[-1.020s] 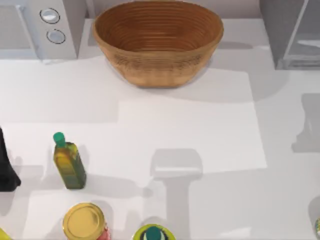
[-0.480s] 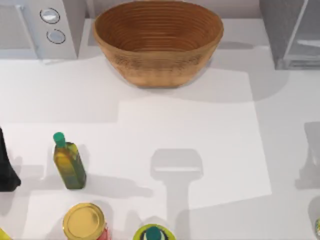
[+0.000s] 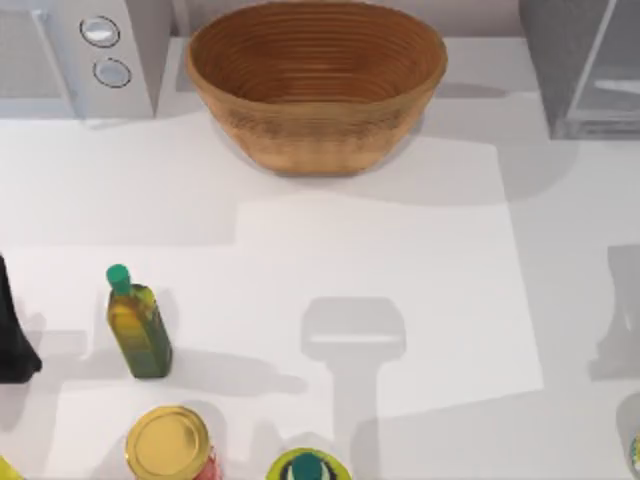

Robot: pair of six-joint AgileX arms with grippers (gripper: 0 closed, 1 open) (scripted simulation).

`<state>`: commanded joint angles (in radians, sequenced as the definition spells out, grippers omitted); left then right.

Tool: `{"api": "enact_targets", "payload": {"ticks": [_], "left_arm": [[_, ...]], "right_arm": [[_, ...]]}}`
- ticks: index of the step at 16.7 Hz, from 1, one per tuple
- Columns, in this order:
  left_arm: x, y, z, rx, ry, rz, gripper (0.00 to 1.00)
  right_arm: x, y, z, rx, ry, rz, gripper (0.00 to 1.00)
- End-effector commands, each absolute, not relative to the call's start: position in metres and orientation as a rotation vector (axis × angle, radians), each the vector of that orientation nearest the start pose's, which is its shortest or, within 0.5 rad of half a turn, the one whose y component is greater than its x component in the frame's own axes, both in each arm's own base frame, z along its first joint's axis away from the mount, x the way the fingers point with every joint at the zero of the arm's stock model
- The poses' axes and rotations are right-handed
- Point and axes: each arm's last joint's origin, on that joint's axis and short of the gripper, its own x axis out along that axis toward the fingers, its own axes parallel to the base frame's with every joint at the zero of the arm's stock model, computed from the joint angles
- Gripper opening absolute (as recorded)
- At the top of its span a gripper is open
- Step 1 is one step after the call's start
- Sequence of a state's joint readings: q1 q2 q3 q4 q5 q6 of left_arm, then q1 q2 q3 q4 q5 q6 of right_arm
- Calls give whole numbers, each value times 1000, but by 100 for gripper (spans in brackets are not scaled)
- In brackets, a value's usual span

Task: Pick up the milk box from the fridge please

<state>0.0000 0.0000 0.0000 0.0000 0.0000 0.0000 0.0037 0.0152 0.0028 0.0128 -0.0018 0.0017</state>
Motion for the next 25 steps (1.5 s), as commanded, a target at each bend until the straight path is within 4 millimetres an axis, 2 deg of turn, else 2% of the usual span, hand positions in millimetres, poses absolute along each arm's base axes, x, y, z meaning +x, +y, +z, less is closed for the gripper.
{"api": "enact_targets", "payload": {"ticks": [4,7,14,20,25], "left_arm": [[106,-1,160,0,0,0,100],[106,-1,160,0,0,0,100],[106,-1,160,0,0,0,100],[106,-1,160,0,0,0,100],[106,-1,160,0,0,0,100]], "right_arm": [[115,8,167,-4,-12,86,0],[128,22,171,-7,-16,187,0],[156,76,156,-8,22,476,0],[158,121,136,-2,13,683,0],[154,137,126,0,-1,762,0]]}}
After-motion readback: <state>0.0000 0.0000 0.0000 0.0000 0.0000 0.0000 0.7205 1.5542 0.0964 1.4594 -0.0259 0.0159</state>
